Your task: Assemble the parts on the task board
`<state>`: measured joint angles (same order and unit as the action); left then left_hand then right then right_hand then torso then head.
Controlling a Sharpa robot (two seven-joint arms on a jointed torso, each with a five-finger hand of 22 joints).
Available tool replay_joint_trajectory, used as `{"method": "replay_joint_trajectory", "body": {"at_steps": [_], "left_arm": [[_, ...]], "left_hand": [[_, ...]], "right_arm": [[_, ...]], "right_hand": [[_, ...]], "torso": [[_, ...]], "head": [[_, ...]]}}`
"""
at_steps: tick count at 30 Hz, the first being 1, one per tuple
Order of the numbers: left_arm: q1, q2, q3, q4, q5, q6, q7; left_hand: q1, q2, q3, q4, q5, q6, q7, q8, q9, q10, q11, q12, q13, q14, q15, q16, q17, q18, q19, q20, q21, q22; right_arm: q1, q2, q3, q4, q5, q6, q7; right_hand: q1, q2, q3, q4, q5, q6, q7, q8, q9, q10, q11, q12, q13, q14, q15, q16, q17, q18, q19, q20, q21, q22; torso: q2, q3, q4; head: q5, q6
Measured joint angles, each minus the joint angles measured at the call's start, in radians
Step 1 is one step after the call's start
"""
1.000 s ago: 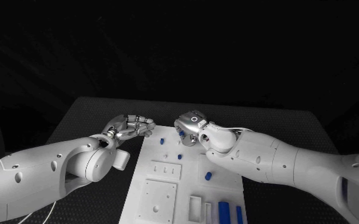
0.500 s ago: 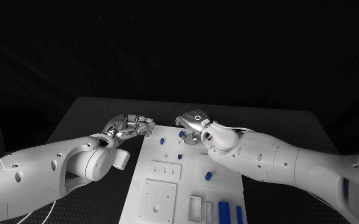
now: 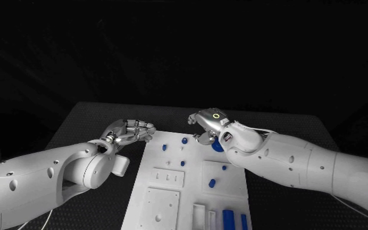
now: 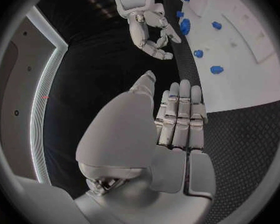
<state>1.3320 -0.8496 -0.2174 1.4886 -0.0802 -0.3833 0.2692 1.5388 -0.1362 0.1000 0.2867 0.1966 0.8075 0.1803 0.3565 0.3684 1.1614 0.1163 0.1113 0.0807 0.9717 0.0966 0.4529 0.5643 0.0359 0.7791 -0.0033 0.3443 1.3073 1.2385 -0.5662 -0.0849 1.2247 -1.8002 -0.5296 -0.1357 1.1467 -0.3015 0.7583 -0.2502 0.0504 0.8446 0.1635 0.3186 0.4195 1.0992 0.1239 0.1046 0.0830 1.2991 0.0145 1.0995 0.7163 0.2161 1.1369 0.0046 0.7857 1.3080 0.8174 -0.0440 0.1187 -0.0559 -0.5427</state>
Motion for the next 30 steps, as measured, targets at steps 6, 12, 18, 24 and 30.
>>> {"method": "replay_joint_trajectory", "body": {"at_steps": [6, 12, 18, 24, 30], "left_arm": [[0.000, -0.006, 0.000, -0.003, 0.000, 0.000, 0.000], [0.000, -0.004, 0.000, -0.009, 0.000, 0.001, 0.000], [0.000, -0.002, -0.001, -0.010, -0.001, 0.002, 0.000], [0.000, -0.002, -0.001, -0.012, -0.001, 0.002, 0.000], [0.000, -0.002, -0.001, -0.014, -0.001, 0.002, 0.000]], "left_hand": [[0.000, 0.000, 0.000, 0.000, 0.000, 0.000, 0.000, 0.000, 0.000, 0.000, 0.000, 0.000, 0.000, 0.000, 0.000, 0.000, 0.000, 0.000, 0.000, 0.000, 0.000, 0.000], [0.020, 0.001, 0.000, 0.000, 0.019, 0.000, 0.000, -0.001, 0.000, 0.000, 0.000, 0.000, 0.000, 0.000, 0.000, 0.000, 0.001, 0.000, 0.000, 0.000, 0.000, 0.001], [0.020, 0.001, 0.000, 0.000, 0.019, 0.000, 0.000, -0.005, 0.000, 0.000, 0.000, -0.007, -0.002, 0.000, 0.000, 0.000, 0.001, 0.000, 0.000, 0.000, 0.000, 0.001], [0.020, 0.001, 0.000, 0.000, 0.019, 0.000, 0.000, -0.005, -0.001, 0.000, 0.000, -0.007, -0.002, 0.000, 0.000, -0.004, 0.002, 0.000, 0.000, 0.000, 0.000, 0.001], [0.020, 0.001, 0.000, 0.000, 0.019, 0.000, 0.000, -0.005, -0.001, 0.000, 0.000, -0.007, -0.002, 0.000, 0.000, -0.004, 0.002, 0.000, 0.000, 0.000, 0.000, 0.001]], "right_arm": [[0.011, -0.114, 0.033, 0.090, 0.047, 0.017, 0.005], [0.014, -0.175, 0.034, 0.098, 0.106, 0.068, 0.010], [0.014, -0.182, 0.033, 0.066, 0.150, 0.138, 0.017], [-0.005, -0.180, 0.031, 0.046, 0.175, 0.194, 0.021], [-0.025, -0.156, 0.026, 0.010, 0.206, 0.226, 0.030]], "right_hand": [[0.005, 0.005, 0.013, 0.027, 0.000, 0.043, -0.003, 0.026, 0.010, 0.104, -0.037, 0.054, 0.028, 0.013, -0.036, 0.015, -0.002, 0.000, 0.012, -0.005, 0.008, 0.000], [0.005, 0.006, -0.015, 0.032, 0.006, 0.061, -0.013, 0.033, 0.014, 0.225, -0.084, 0.148, 0.094, 0.012, -0.078, 0.053, 0.024, 0.009, 0.024, -0.007, 0.019, 0.000], [-0.038, 0.025, -0.118, 0.017, 0.059, 0.053, -0.039, 0.013, 0.013, 0.072, -0.108, 0.775, 0.633, 0.007, -0.106, 0.142, 0.115, 0.025, 0.055, -0.023, 0.078, 0.000], [-0.056, 0.032, -0.128, 0.027, 0.070, 0.050, -0.036, 0.003, 0.011, 0.015, -0.110, 1.097, 0.912, -0.004, -0.100, 0.202, 0.199, 0.017, 0.051, -0.038, 0.151, 0.000], [-0.082, 0.038, -0.146, 0.036, 0.094, 0.045, -0.031, -0.012, 0.010, 0.011, -0.113, 1.158, 0.969, -0.008, -0.097, 0.210, 0.229, 0.014, 0.044, -0.045, 0.182, 0.000]], "torso": [[0.000, 0.0012, -0.0039], [-0.001, 0.0037, -0.0132], [-0.002, 0.0063, -0.0184], [-0.002, 0.0076, -0.0197], [-0.001, 0.0074, -0.0191]], "head": [[-0.005, 0.006], [-0.003, 0.010], [-0.006, 0.011], [-0.010, 0.010], [-0.013, 0.005]]}}
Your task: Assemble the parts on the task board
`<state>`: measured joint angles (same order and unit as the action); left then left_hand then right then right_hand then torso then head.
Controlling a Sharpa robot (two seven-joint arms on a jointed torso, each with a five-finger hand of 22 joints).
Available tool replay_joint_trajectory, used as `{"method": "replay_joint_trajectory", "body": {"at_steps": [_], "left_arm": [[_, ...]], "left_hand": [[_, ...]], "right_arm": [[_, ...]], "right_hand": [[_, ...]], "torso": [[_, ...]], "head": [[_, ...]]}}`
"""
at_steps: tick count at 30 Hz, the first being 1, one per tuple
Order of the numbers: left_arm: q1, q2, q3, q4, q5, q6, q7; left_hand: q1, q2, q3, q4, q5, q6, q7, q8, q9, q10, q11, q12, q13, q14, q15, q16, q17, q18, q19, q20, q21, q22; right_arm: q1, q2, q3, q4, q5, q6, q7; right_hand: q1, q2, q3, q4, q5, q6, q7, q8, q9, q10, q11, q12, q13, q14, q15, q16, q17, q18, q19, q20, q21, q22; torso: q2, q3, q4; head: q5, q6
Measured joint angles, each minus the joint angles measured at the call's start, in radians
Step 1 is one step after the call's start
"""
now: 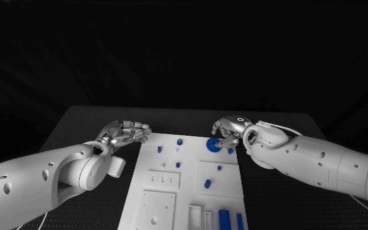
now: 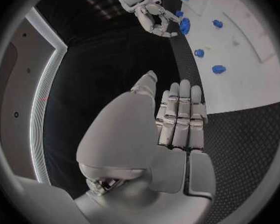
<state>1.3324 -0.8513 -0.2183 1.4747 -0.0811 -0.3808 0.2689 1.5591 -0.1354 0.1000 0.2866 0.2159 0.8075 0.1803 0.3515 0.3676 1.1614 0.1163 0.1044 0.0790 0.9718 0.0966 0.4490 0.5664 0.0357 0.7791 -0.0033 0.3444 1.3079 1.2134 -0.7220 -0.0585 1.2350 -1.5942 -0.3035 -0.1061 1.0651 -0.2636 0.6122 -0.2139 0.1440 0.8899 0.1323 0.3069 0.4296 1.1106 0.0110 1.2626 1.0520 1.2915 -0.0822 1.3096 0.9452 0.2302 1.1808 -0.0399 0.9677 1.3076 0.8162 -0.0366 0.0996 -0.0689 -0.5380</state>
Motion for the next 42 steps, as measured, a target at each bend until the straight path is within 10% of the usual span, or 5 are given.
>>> {"method": "replay_joint_trajectory", "body": {"at_steps": [27, 42], "left_arm": [[0.000, -0.002, -0.001, -0.004, -0.001, 0.000, -0.001], [0.000, 0.001, -0.003, -0.012, -0.001, 0.001, -0.002]], "left_hand": [[0.000, 0.000, 0.000, 0.000, 0.000, 0.000, 0.000, 0.000, 0.000, 0.000, 0.000, -0.004, -0.001, 0.000, 0.000, 0.000, 0.001, 0.000, 0.000, 0.000, 0.000, 0.000], [0.000, 0.000, 0.000, 0.000, 0.000, 0.000, 0.000, -0.004, -0.001, -0.004, 0.004, -0.004, -0.001, 0.000, 0.000, 0.000, 0.001, 0.000, 0.000, 0.000, 0.000, 0.000]], "right_arm": [[-0.022, 0.011, 0.003, -0.018, 0.000, 0.018, 0.029], [-0.021, 0.011, 0.004, -0.028, 0.007, 0.023, 0.049]], "right_hand": [[0.019, 0.030, 0.038, 0.006, 0.023, 0.004, -0.007, -0.002, 0.004, -0.008, 0.002, 0.020, 0.035, 0.000, 0.000, 0.001, 0.029, -0.014, -0.009, -0.009, 0.021, 0.000], [0.037, 0.036, 0.110, -0.018, 0.173, 0.001, -0.005, -0.007, -0.005, -0.009, 0.002, 0.020, 0.037, 0.000, 0.001, -0.005, 0.047, -0.015, -0.009, -0.009, 0.037, 0.000]], "torso": [[-0.001, -0.0028, 0.0032], [-0.001, -0.0025, 0.0019]], "head": [[-0.001, -0.019], [-0.007, -0.022]]}}
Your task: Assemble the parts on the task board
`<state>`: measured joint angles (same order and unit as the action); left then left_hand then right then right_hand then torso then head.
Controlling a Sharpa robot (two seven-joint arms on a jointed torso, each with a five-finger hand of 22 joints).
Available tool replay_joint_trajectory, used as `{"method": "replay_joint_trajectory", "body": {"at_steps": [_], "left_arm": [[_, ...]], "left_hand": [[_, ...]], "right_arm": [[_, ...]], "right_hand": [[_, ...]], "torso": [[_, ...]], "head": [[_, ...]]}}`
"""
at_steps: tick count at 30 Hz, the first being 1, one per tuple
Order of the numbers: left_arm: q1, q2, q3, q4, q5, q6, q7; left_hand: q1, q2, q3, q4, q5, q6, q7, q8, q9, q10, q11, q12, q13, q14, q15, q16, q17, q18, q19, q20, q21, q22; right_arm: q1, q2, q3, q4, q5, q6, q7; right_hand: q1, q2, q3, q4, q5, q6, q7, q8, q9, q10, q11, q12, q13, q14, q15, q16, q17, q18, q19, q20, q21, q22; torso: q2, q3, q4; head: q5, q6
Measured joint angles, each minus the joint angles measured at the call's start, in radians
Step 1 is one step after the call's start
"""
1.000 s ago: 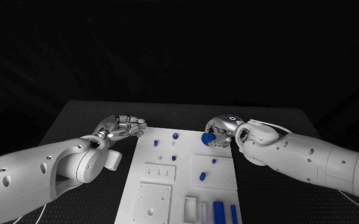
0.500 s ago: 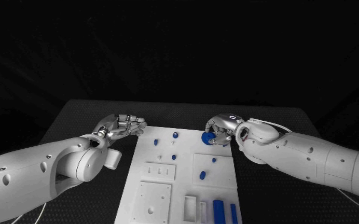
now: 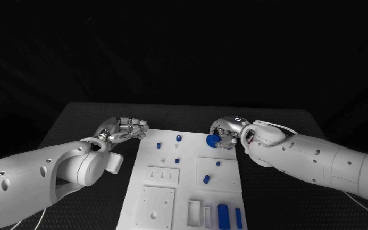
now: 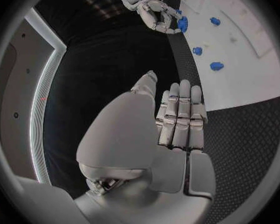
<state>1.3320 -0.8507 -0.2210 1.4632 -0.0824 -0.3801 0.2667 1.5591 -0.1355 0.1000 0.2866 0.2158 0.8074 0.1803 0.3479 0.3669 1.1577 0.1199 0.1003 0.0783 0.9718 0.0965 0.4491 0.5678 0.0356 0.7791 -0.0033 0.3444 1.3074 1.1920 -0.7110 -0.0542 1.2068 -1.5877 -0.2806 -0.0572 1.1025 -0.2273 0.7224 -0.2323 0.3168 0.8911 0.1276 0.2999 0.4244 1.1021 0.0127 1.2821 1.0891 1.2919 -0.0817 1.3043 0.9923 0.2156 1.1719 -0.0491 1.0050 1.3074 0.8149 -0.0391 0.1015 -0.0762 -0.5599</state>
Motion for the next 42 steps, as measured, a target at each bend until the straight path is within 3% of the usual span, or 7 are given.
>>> {"method": "replay_joint_trajectory", "body": {"at_steps": [7, 15, 27, 37, 40, 42], "left_arm": [[0.000, 0.000, 0.000, 0.000, 0.000, 0.000, 0.000], [0.000, -0.002, 0.000, 0.000, 0.000, 0.000, -0.001], [0.000, -0.003, 0.000, 0.000, -0.001, 0.000, -0.002], [0.000, -0.003, 0.000, 0.000, -0.002, 0.000, -0.003], [0.000, -0.003, 0.000, 0.000, -0.002, 0.000, -0.003], [0.000, -0.003, 0.000, 0.000, -0.002, 0.000, -0.003]], "left_hand": [[0.000, 0.000, 0.000, 0.000, 0.000, 0.000, 0.000, 0.000, 0.000, 0.000, 0.000, 0.000, 0.000, 0.000, 0.000, 0.000, 0.000, 0.000, 0.000, 0.000, 0.000, 0.000], [0.000, 0.000, 0.000, 0.000, 0.000, 0.000, 0.000, 0.000, 0.000, 0.000, 0.000, 0.000, 0.000, 0.000, 0.000, 0.000, 0.000, 0.000, 0.000, 0.000, 0.000, 0.000], [0.000, 0.000, 0.000, 0.000, 0.000, 0.000, 0.000, 0.000, 0.000, -0.002, -0.003, 0.000, 0.000, 0.000, 0.000, 0.000, 0.000, 0.000, 0.000, 0.000, 0.000, 0.001], [0.000, 0.000, 0.000, 0.000, 0.000, 0.000, 0.000, 0.000, 0.000, -0.002, -0.002, 0.000, 0.000, 0.000, 0.000, 0.000, 0.000, 0.000, 0.000, 0.000, 0.000, 0.001], [0.000, 0.000, 0.000, 0.000, 0.000, 0.000, 0.000, 0.000, 0.000, -0.002, -0.002, 0.000, 0.000, 0.000, 0.000, 0.000, 0.001, 0.000, 0.000, 0.000, 0.000, 0.000], [0.000, 0.000, 0.000, 0.000, 0.000, 0.000, 0.000, 0.000, 0.000, -0.002, -0.002, 0.000, 0.000, 0.000, 0.000, 0.000, 0.001, 0.000, 0.000, 0.000, 0.000, 0.000]], "right_arm": [[-0.003, 0.004, 0.002, -0.004, -0.002, 0.000, 0.002], [-0.011, 0.013, 0.006, -0.014, -0.042, -0.018, 0.006], [-0.015, 0.011, 0.004, -0.010, -0.095, -0.038, 0.015], [-0.026, -0.007, -0.004, 0.064, -0.182, -0.071, -0.022], [-0.024, -0.009, -0.005, 0.084, -0.218, -0.080, -0.050], [-0.019, -0.010, -0.004, 0.095, -0.237, -0.086, -0.067]], "right_hand": [[0.004, 0.004, 0.012, -0.007, 0.015, -0.001, 0.001, 0.000, -0.001, 0.000, 0.000, 0.000, 0.003, 0.000, 0.000, -0.004, 0.005, 0.000, 0.000, 0.000, 0.002, 0.000], [0.004, 0.004, 0.015, -0.009, -0.076, 0.007, -0.007, 0.025, 0.009, 0.000, 0.000, 0.000, 0.006, 0.007, -0.004, -0.009, 0.011, 0.000, 0.000, 0.000, 0.006, 0.000], [-0.001, 0.008, 0.015, 0.005, -0.089, 0.007, -0.007, 0.046, 0.016, -0.001, 0.000, -0.004, 0.007, 0.007, -0.019, -0.018, 0.017, 0.000, 0.000, 0.000, 0.006, 0.000], [-0.014, 0.000, 0.027, 0.036, -0.101, 0.008, -0.008, 0.057, 0.026, -0.001, -0.003, -0.008, 0.009, 0.011, -0.030, -0.023, 0.022, 0.000, 0.000, 0.000, 0.009, 0.000], [-0.005, -0.021, 0.054, 0.064, -0.102, 0.012, -0.012, 0.057, 0.025, 0.007, -0.011, -0.012, 0.009, 0.013, -0.031, -0.023, 0.024, 0.000, 0.004, -0.003, 0.009, 0.000], [-0.003, -0.022, 0.061, 0.071, -0.104, 0.012, -0.012, 0.057, 0.024, 0.007, -0.011, -0.012, 0.010, 0.013, -0.031, -0.023, 0.025, 0.000, 0.003, -0.004, 0.009, 0.000]], "torso": [[0.000, -0.0001, 0.0006], [0.000, -0.0002, 0.0014], [-0.001, -0.0006, 0.0014], [-0.001, -0.0005, 0.0014], [-0.001, -0.0010, 0.0014], [-0.002, -0.0012, 0.0014]], "head": [[-0.002, -0.001], [0.000, -0.004], [0.001, -0.003], [0.002, 0.000], [0.002, 0.001], [0.002, 0.003]]}}
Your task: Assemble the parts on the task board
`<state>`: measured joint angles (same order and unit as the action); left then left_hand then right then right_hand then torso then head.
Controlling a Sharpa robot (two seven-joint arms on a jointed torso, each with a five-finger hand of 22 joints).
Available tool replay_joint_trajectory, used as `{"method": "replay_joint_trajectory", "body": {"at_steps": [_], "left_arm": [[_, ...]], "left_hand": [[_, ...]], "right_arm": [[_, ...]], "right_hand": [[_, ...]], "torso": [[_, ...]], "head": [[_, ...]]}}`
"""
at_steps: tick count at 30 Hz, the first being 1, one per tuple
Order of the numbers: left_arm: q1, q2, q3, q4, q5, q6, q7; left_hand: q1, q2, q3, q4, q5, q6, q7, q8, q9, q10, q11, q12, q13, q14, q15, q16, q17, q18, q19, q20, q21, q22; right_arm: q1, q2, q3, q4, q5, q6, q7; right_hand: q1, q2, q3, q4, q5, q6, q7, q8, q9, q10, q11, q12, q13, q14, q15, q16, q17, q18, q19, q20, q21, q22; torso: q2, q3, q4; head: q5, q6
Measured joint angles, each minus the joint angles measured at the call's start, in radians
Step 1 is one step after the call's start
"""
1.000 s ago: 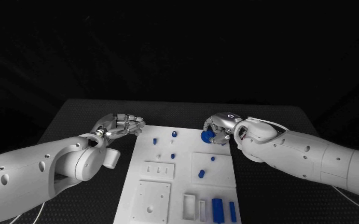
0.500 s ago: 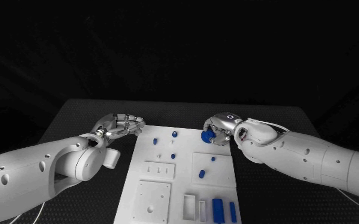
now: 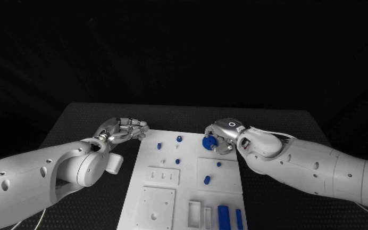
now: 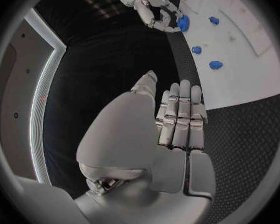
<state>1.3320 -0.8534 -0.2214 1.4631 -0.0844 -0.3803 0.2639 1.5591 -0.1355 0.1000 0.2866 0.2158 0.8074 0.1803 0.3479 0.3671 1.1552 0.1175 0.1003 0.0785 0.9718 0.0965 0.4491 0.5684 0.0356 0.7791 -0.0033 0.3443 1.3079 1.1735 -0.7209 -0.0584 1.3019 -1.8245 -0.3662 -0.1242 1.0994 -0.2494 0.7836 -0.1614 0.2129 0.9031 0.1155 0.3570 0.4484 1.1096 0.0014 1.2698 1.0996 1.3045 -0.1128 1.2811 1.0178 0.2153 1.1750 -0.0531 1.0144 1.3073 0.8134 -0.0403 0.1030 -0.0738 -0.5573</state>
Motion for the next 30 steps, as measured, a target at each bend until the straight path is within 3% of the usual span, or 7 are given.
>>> {"method": "replay_joint_trajectory", "body": {"at_steps": [8, 15, 23, 30], "left_arm": [[0.000, -0.002, 0.000, 0.001, 0.000, 0.000, 0.000], [0.000, -0.003, 0.000, 0.003, 0.000, 0.000, -0.001], [0.000, -0.003, 0.000, 0.004, -0.001, 0.000, -0.001], [0.000, 0.001, 0.000, 0.004, -0.001, 0.000, -0.001]], "left_hand": [[0.000, 0.000, 0.000, 0.000, 0.000, 0.000, 0.000, 0.000, 0.000, 0.000, 0.000, 0.000, 0.000, 0.000, 0.000, 0.000, 0.000, 0.000, 0.000, 0.000, 0.000, 0.000], [0.000, 0.000, 0.000, 0.000, 0.000, 0.000, 0.000, 0.000, 0.000, 0.000, 0.000, -0.004, 0.000, 0.000, 0.000, 0.000, 0.000, 0.000, 0.000, 0.000, 0.000, 0.000], [0.000, 0.000, 0.000, 0.000, 0.000, 0.000, 0.000, 0.000, 0.000, 0.000, 0.000, -0.004, 0.000, 0.000, 0.000, 0.000, 0.000, 0.000, 0.000, 0.000, 0.000, 0.000], [0.000, 0.000, 0.000, 0.000, 0.000, 0.000, 0.000, 0.000, 0.000, 0.000, 0.000, -0.004, 0.000, 0.000, 0.000, -0.004, 0.000, 0.000, 0.000, 0.000, 0.000, 0.000]], "right_arm": [[0.009, 0.005, 0.002, 0.075, -0.056, -0.022, -0.053], [0.009, 0.041, 0.002, 0.112, -0.111, -0.039, -0.083], [0.009, 0.107, 0.001, 0.114, -0.158, -0.048, -0.107], [0.008, 0.160, -0.013, 0.083, -0.178, -0.051, -0.119]], "right_hand": [[-0.004, -0.017, 0.010, 0.019, -0.022, 0.004, -0.004, 0.000, -0.001, 0.004, -0.004, 0.000, 0.001, 0.003, -0.003, -0.004, 0.002, 0.000, 0.002, -0.005, 0.000, 0.000], [0.002, -0.031, 0.017, 0.031, -0.042, 0.005, -0.005, 0.000, -0.001, 0.005, -0.005, -0.005, 0.002, 0.004, -0.003, -0.004, 0.003, -0.001, 0.004, -0.006, 0.000, 0.000], [0.002, -0.031, 0.017, 0.036, -0.050, 0.005, -0.005, -0.004, -0.002, 0.005, -0.006, -0.005, 0.002, 0.004, -0.003, -0.004, 0.004, -0.001, 0.004, -0.007, 0.000, 0.001], [-0.002, -0.035, 0.019, 0.039, -0.058, 0.005, -0.005, -0.004, 0.000, 0.006, -0.006, -0.009, 0.001, 0.005, -0.002, -0.008, 0.005, -0.001, 0.005, -0.008, 0.000, 0.001]], "torso": [[0.000, -0.0009, 0.0009], [0.000, -0.0010, 0.0009], [0.000, -0.0012, 0.0020], [0.001, -0.0014, 0.0048]], "head": [[0.001, 0.003], [0.006, 0.003], [0.012, 0.004], [0.016, 0.004]]}}
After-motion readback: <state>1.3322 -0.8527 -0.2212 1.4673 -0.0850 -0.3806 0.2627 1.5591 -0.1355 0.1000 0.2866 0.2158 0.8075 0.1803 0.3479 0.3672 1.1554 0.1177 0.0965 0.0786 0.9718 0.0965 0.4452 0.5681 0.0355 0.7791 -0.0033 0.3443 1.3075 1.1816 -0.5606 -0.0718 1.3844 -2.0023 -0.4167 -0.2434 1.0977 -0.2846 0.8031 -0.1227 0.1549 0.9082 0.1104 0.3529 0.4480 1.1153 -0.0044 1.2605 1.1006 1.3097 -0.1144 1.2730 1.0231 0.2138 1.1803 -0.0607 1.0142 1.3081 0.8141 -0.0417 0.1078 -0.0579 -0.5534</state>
